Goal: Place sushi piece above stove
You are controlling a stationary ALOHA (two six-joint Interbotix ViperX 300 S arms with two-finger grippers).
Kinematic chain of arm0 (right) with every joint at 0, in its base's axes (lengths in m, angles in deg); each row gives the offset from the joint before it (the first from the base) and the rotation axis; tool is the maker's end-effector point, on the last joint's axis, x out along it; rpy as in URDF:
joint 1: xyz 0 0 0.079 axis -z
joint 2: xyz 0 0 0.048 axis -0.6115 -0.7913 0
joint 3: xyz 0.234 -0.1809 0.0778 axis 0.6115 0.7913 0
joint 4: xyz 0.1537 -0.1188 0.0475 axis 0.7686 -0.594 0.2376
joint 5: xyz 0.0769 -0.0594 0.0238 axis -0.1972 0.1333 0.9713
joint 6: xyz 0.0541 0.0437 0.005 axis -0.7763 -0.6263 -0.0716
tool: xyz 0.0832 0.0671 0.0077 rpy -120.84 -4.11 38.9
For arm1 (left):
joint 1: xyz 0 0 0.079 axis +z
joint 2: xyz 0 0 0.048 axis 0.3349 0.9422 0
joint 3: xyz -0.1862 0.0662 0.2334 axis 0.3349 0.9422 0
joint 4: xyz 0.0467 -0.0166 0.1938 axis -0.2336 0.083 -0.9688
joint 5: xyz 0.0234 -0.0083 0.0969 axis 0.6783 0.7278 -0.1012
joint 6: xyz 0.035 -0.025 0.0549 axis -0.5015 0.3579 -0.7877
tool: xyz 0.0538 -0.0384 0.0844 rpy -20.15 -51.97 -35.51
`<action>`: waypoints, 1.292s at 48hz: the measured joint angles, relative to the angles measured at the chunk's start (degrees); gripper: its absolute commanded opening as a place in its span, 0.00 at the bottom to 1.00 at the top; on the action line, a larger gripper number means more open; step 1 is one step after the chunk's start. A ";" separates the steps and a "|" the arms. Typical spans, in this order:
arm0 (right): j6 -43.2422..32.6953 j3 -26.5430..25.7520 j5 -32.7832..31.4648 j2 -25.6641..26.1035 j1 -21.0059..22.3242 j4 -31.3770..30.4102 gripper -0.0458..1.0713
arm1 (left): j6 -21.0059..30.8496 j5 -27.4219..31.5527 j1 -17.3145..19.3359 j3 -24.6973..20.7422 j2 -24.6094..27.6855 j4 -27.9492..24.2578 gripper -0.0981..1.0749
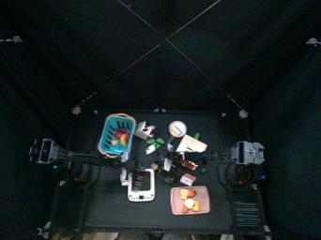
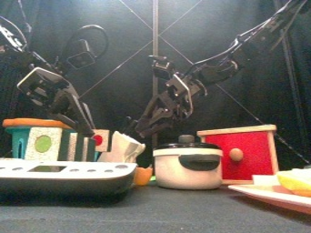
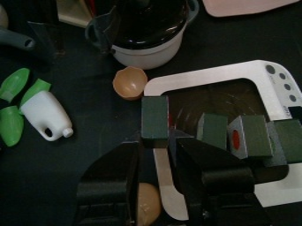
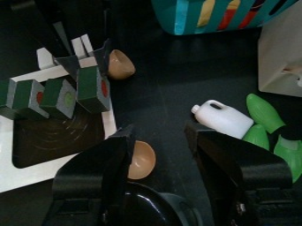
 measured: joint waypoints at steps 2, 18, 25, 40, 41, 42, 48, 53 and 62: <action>0.00 -0.26 0.00 0.09 0.18 -0.09 0.79 | 0.09 0.00 0.00 -0.09 0.00 0.62 0.62; 0.00 0.97 -0.09 1.49 1.41 -0.44 0.79 | -0.09 0.18 1.93 -4.66 1.85 4.83 0.62; 0.00 2.02 -0.09 2.02 1.93 -0.44 0.79 | 0.00 1.41 4.66 -6.68 5.54 5.01 0.62; 0.00 2.29 0.35 2.72 2.37 -0.26 0.79 | 0.00 1.85 9.76 -9.67 11.69 4.66 0.62; 0.00 2.37 0.35 2.64 2.37 -0.35 0.79 | -0.09 1.93 10.02 -9.67 11.95 4.39 0.62; 0.00 2.37 0.35 2.64 2.37 -0.26 0.79 | -0.18 1.93 10.28 -9.67 12.22 4.13 0.62; 0.00 2.37 0.35 2.72 2.37 -0.26 0.79 | -0.18 2.72 11.43 -9.67 12.92 3.52 0.61; 0.00 2.37 0.44 2.72 2.37 -0.26 0.79 | -0.35 3.78 12.04 -9.58 12.83 3.43 0.61; 0.00 2.37 0.53 2.64 2.37 -0.26 0.79 | -0.35 6.50 13.45 -8.09 11.78 1.93 0.61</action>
